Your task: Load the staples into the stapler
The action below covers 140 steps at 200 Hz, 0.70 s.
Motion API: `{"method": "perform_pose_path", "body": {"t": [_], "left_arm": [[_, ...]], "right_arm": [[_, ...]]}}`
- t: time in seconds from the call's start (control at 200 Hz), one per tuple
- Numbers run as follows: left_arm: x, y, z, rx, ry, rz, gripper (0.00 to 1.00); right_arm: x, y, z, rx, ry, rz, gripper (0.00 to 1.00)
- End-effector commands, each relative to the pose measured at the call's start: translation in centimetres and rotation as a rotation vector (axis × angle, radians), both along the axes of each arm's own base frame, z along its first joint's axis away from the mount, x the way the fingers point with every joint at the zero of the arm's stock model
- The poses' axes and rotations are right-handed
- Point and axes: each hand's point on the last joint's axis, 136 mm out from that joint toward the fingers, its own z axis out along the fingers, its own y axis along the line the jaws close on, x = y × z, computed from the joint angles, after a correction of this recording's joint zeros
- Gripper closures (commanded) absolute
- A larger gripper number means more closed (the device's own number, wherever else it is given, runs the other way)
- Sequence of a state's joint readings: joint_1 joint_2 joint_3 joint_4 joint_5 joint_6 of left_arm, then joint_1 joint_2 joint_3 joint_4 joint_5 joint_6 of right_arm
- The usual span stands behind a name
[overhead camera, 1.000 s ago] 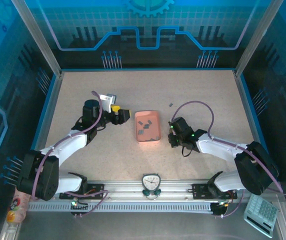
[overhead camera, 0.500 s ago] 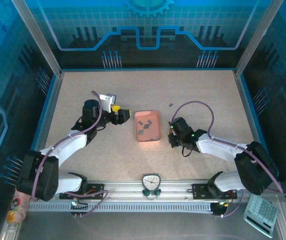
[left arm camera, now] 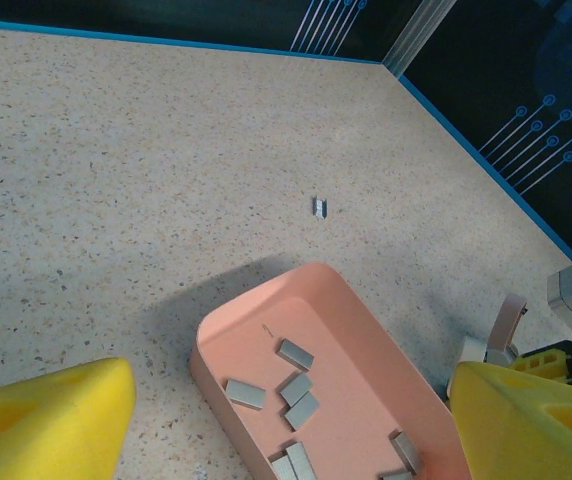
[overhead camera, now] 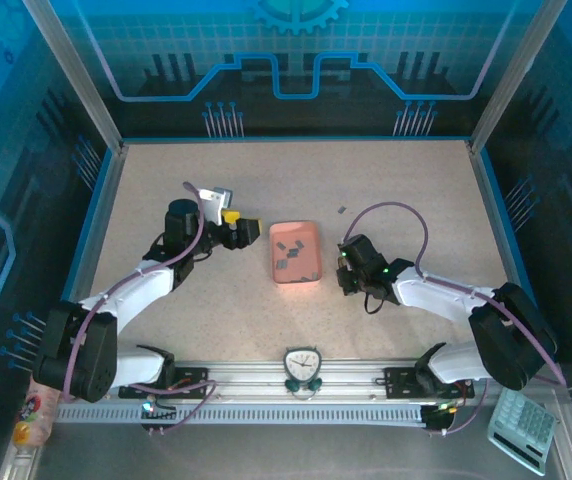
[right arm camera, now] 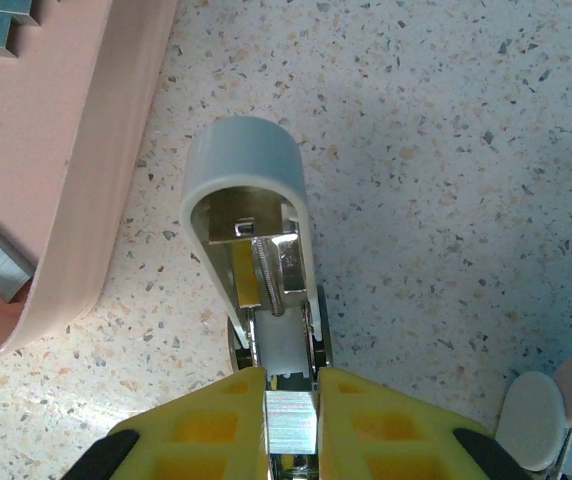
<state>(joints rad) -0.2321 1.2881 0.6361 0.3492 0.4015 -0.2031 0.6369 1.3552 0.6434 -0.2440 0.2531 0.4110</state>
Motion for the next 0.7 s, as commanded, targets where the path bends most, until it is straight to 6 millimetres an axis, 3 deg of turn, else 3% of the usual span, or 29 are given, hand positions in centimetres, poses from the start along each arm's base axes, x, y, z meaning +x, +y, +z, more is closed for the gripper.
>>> {"method": "perform_pose_path", "body": {"t": [0.0, 0.695], "left_arm": [[-0.6, -0.5, 0.7, 0.001, -0.041, -0.036, 0.17], [-0.6, -0.5, 0.7, 0.002, -0.043, -0.037, 0.17]], "right_arm": [[-1.0, -0.3, -0.8, -0.022, 0.036, 0.006, 0.83], [-2.3, -0.5, -1.5, -0.022, 0.079, 0.003, 0.82]]}}
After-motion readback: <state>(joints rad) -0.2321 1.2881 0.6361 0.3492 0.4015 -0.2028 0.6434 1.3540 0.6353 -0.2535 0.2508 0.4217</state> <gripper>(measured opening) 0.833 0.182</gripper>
